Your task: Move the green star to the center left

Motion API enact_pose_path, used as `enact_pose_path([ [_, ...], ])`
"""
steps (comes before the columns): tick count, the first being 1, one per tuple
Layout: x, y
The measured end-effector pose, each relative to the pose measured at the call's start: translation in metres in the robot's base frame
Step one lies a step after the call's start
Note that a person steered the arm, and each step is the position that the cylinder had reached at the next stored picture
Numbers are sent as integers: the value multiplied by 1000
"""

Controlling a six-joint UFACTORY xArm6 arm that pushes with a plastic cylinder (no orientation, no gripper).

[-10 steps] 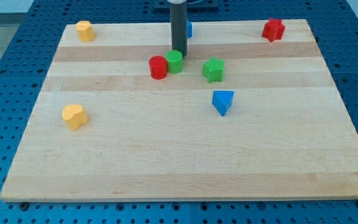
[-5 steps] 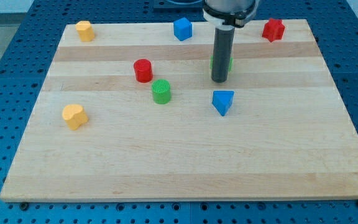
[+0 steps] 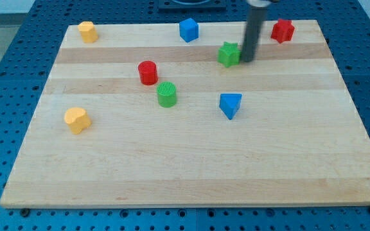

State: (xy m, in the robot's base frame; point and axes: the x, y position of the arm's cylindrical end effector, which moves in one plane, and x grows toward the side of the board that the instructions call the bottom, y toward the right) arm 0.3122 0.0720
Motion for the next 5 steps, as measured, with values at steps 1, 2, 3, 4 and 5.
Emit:
enact_pose_path([
  [1, -28, -93],
  [2, -36, -127],
  [3, -14, -162],
  [4, 1, -206],
  [5, 23, -283],
])
